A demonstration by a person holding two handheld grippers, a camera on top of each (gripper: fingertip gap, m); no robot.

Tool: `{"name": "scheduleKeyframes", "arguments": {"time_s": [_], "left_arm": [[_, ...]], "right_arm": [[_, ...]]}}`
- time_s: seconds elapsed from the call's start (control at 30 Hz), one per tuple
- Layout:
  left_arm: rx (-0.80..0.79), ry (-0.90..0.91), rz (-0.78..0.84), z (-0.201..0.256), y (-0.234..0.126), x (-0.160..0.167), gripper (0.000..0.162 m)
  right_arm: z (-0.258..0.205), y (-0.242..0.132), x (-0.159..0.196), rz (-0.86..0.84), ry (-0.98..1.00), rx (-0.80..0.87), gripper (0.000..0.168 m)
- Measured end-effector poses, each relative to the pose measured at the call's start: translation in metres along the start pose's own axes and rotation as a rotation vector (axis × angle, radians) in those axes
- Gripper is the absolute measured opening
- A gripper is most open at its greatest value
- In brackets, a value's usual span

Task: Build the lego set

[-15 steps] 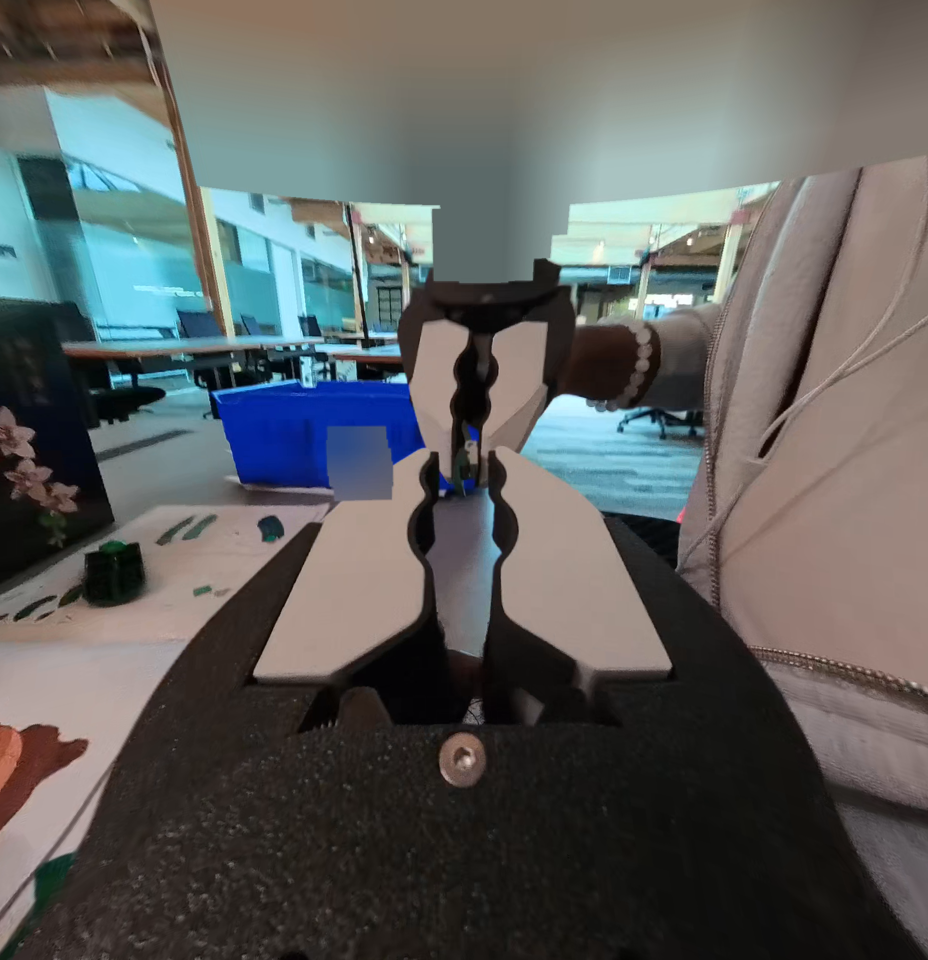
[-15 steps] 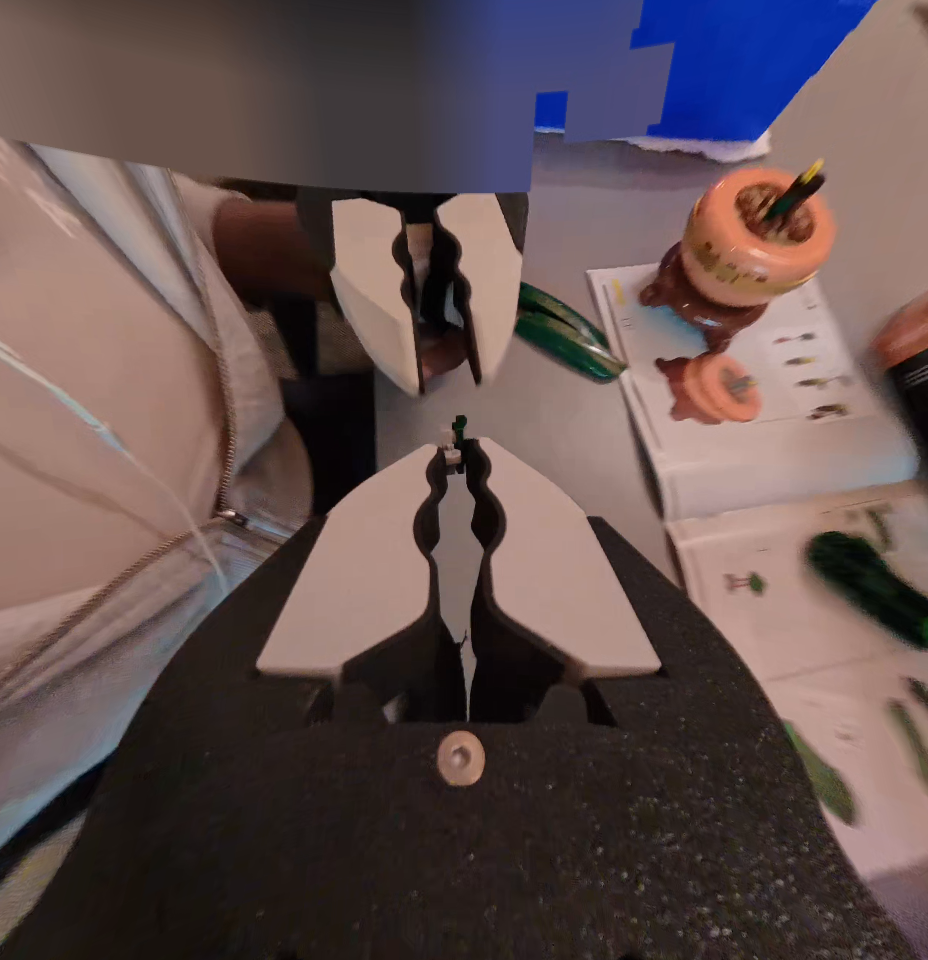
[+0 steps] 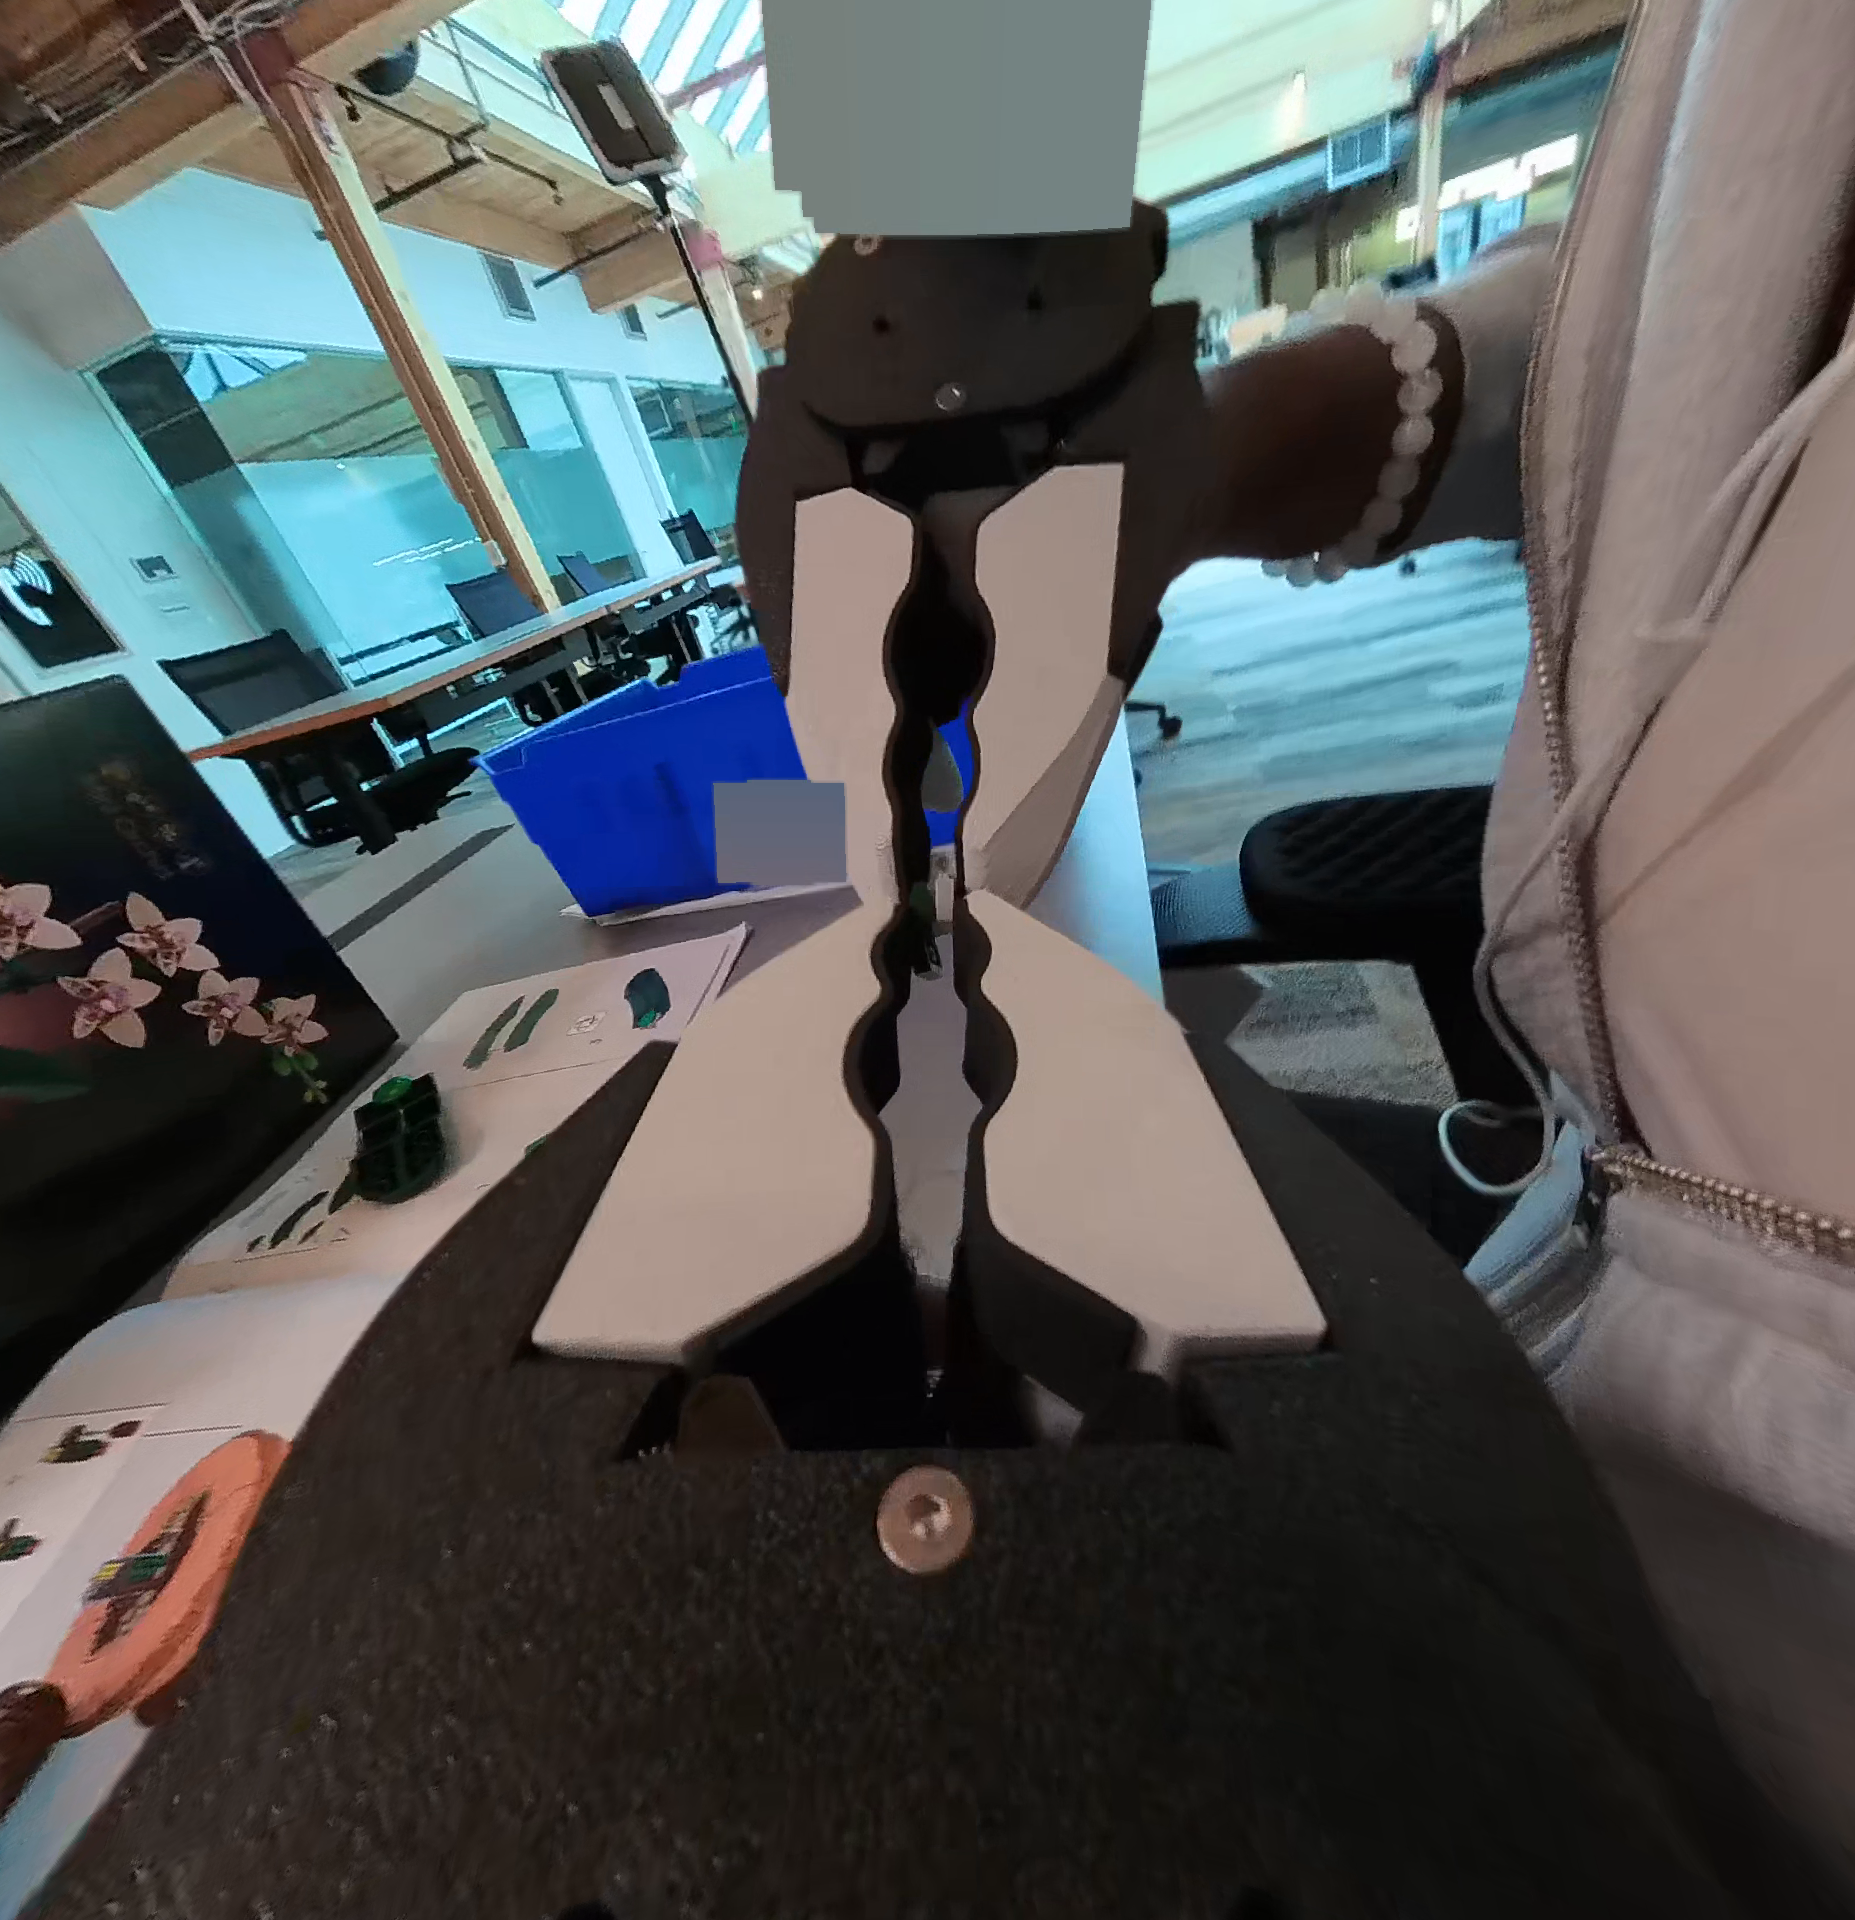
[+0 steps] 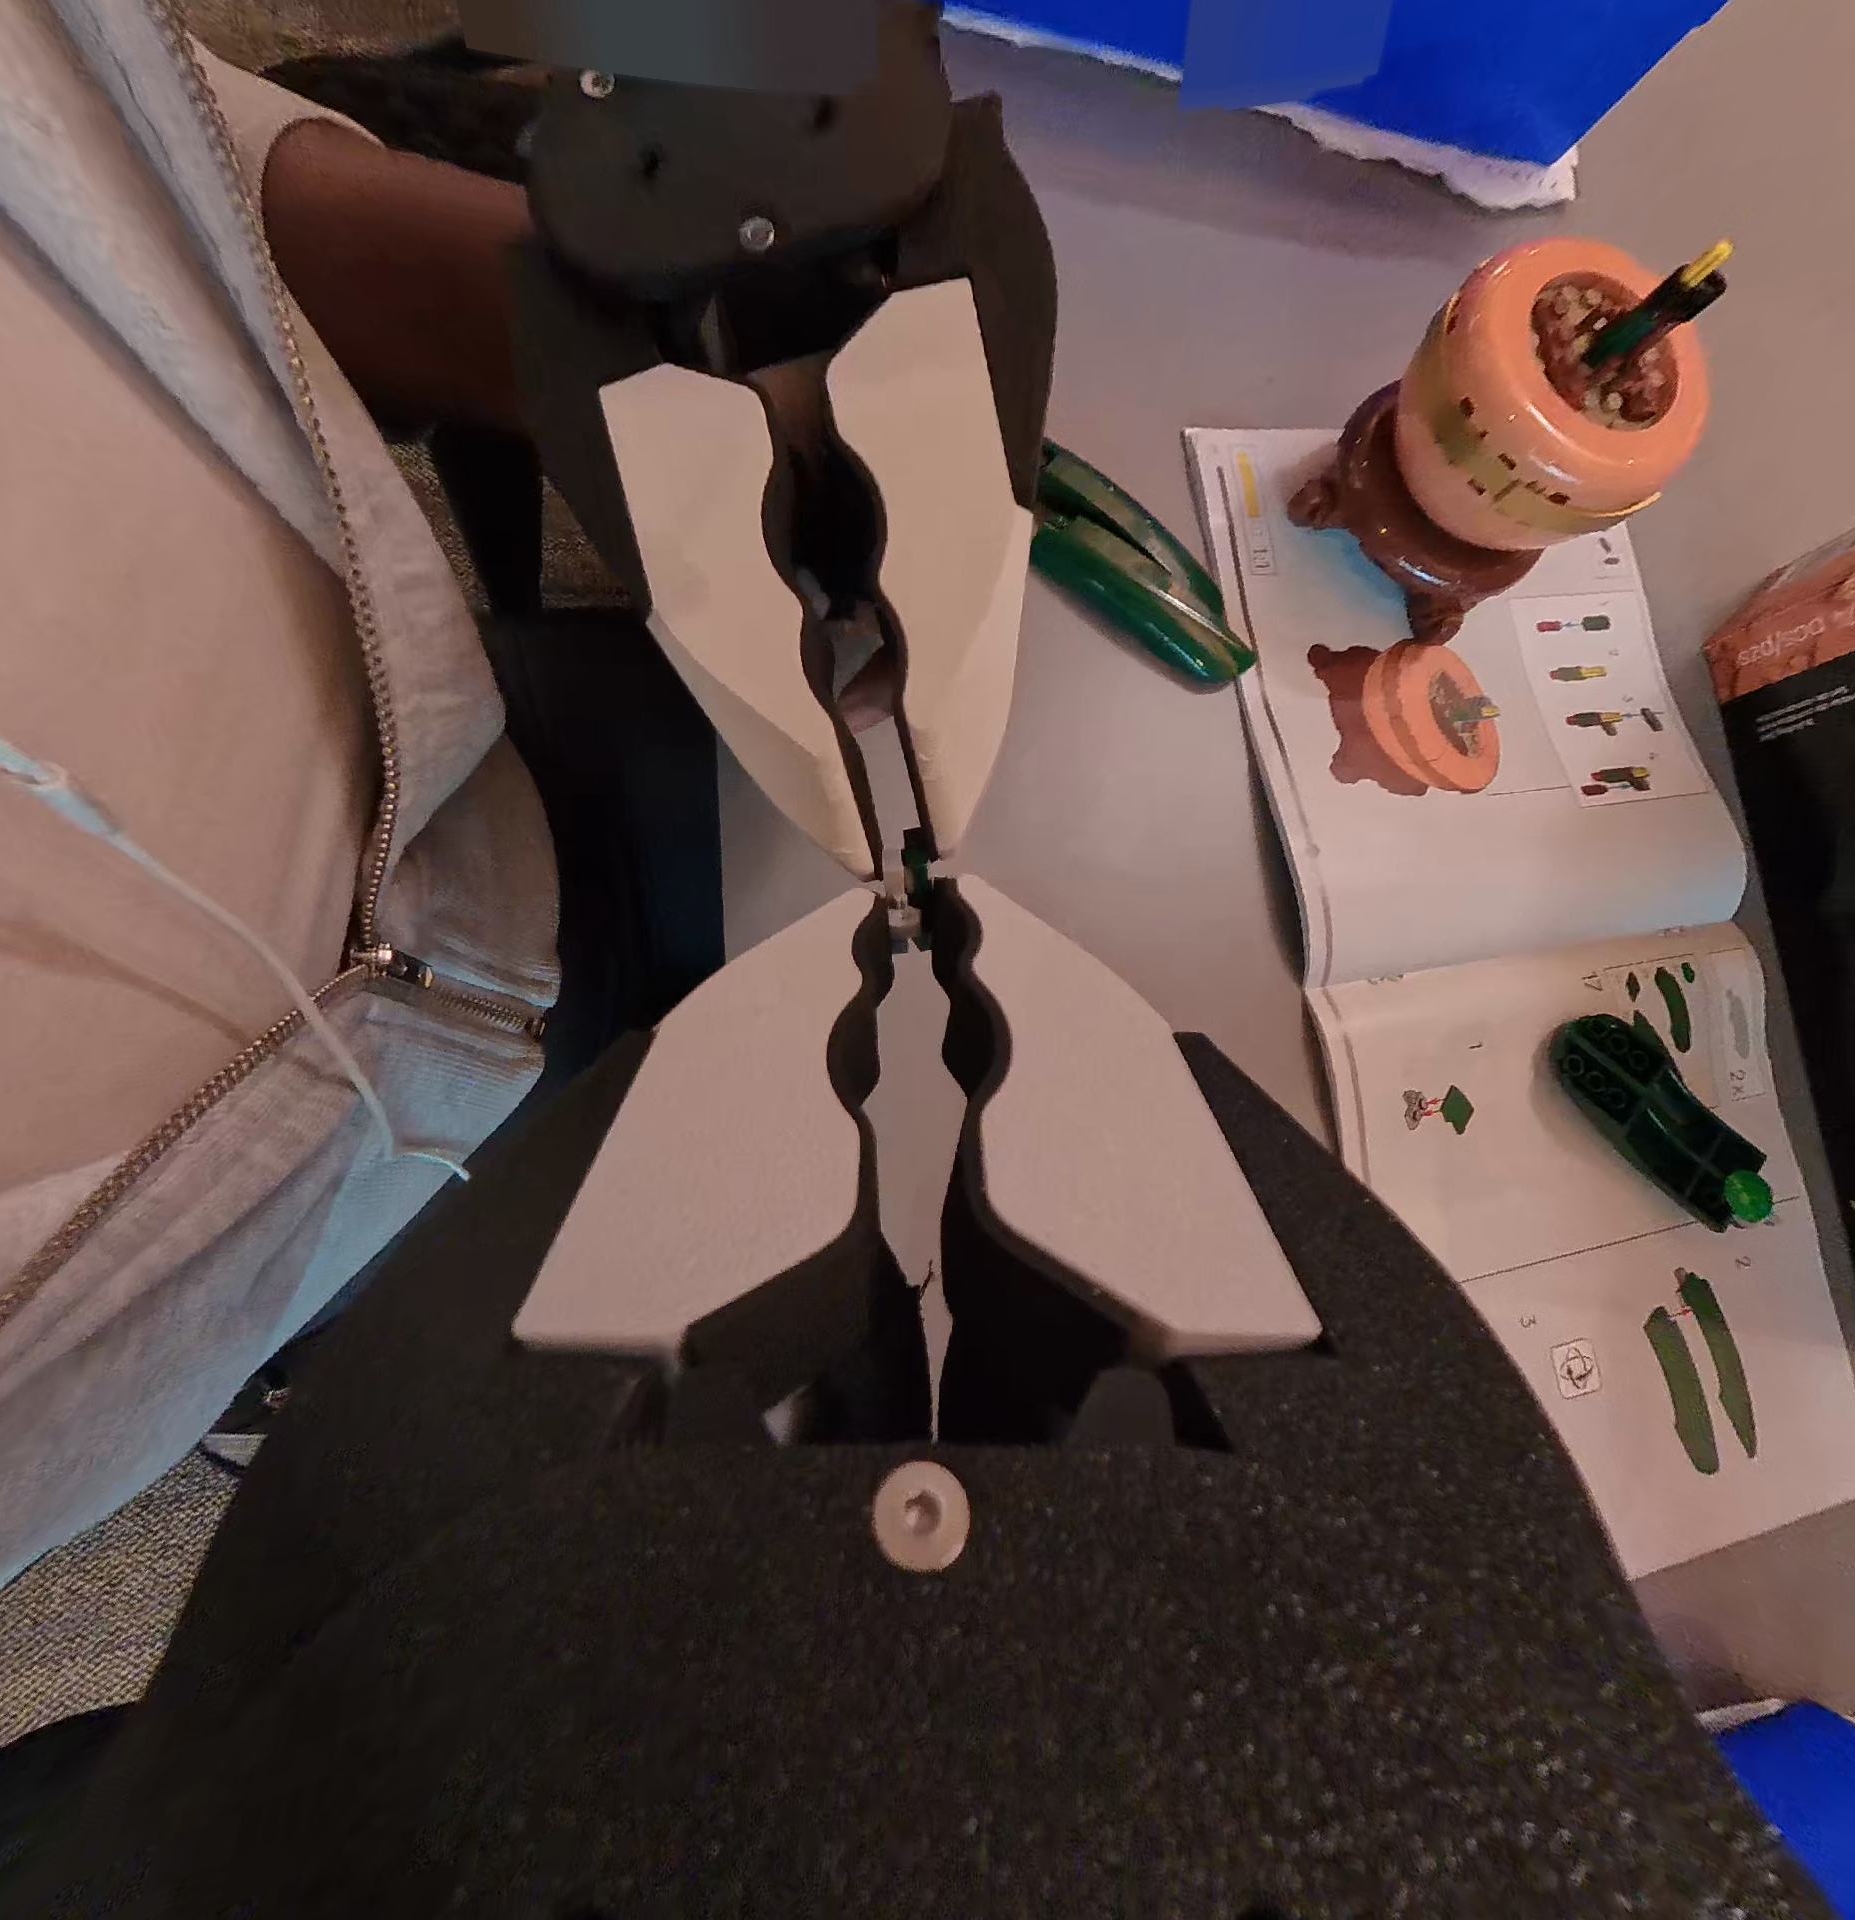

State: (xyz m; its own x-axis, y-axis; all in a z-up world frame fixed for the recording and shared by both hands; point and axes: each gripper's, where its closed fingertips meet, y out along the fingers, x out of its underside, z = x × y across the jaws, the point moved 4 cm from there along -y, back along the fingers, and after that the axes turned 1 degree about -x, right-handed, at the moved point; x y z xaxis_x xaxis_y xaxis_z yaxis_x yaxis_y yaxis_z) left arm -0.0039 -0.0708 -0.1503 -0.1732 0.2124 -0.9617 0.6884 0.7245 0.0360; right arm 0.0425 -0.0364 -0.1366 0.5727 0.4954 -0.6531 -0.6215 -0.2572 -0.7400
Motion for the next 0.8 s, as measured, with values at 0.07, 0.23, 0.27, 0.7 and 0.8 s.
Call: {"name": "scheduleKeyframes", "arguments": {"time_s": [0.07, 0.23, 0.27, 0.7, 0.8], "left_arm": [[-0.016, 0.029, -0.013, 0.0, 0.0, 0.001, 0.006], [-0.025, 0.098, -0.081, 0.002, 0.001, 0.006, 0.014], [-0.005, 0.092, -0.087, 0.004, 0.001, 0.007, 0.008], [-0.095, 0.08, 0.157, -0.005, -0.013, -0.009, 0.005], [-0.09, -0.014, 0.293, -0.01, -0.021, -0.017, 0.005]], "right_arm": [[0.002, 0.001, 0.001, -0.009, -0.009, 0.017, 0.008], [0.0, 0.007, 0.006, -0.087, -0.061, 0.02, 0.008], [0.0, 0.008, 0.006, -0.098, -0.071, 0.023, 0.008], [0.006, 0.0, -0.006, 0.145, -0.027, 0.075, 0.023], [0.007, -0.008, -0.016, 0.383, 0.052, 0.024, 0.021]]}}
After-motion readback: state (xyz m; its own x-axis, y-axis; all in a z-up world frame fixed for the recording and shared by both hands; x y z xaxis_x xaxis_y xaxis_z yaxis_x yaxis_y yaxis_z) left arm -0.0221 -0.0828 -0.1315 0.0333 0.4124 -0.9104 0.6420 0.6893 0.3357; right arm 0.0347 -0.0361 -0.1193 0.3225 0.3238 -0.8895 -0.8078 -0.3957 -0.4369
